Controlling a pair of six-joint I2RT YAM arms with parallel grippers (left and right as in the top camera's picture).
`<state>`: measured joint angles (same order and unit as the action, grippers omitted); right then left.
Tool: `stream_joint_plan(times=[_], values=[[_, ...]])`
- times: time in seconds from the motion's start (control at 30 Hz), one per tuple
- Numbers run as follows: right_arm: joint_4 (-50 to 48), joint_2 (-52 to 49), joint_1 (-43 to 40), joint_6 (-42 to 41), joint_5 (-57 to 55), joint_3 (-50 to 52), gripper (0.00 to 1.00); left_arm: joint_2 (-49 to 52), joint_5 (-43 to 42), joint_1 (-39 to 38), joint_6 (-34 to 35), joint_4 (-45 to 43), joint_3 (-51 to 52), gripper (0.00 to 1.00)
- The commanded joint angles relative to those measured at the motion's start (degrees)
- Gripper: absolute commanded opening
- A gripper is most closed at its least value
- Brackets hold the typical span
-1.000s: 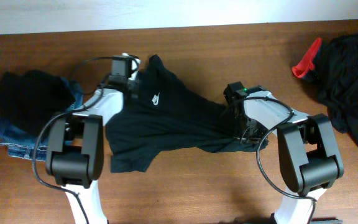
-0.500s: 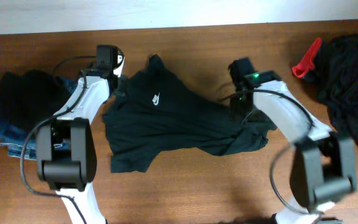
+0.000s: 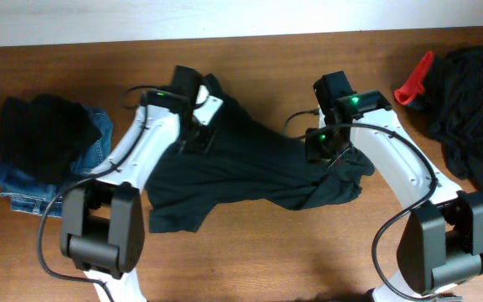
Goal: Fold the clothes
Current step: 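Adjust the t-shirt edges with both grippers to smooth it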
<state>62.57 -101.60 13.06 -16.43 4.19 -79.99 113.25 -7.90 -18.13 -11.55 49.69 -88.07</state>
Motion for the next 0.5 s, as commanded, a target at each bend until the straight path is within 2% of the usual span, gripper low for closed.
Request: stream_joint_plan(times=[0.0, 0.07, 0.1, 0.2, 0.27, 0.37, 0.47], values=[[-0.13, -0.42, 0.04, 0.28, 4.59, 2.23, 0.62, 0.28, 1.73, -1.20, -2.25, -5.92, 0.09, 0.30], [-2.40, -0.42, 0.04, -2.75, 4.42, 4.15, 0.62, 0.66, 1.70, -1.20, -2.25, -10.84, 0.09, 0.33], [-3.93, -0.42, 0.04, -3.21, 4.37, 5.05, 0.58, 0.87, 1.70, -1.20, -2.23, -12.68, 0.09, 0.34], [-9.94, -0.83, -0.09, -3.63, 4.15, 8.44, 0.27, 1.64, 1.46, -1.20, -1.31, -13.68, 0.09, 0.34], [-12.66, -1.53, -0.46, -3.72, 2.54, 9.81, 0.15, 1.95, 0.76, -1.22, -0.74, -11.06, 0.09, 0.34], [-15.15, -3.48, -2.23, -6.82, -3.28, 10.45, 0.10, 2.49, 2.03, -1.20, -0.79, -6.97, 0.09, 0.34], [-17.51, -5.11, -5.51, -6.80, -3.56, 10.45, 0.07, 3.43, 4.22, -1.20, -0.76, -5.75, 0.09, 0.34]])
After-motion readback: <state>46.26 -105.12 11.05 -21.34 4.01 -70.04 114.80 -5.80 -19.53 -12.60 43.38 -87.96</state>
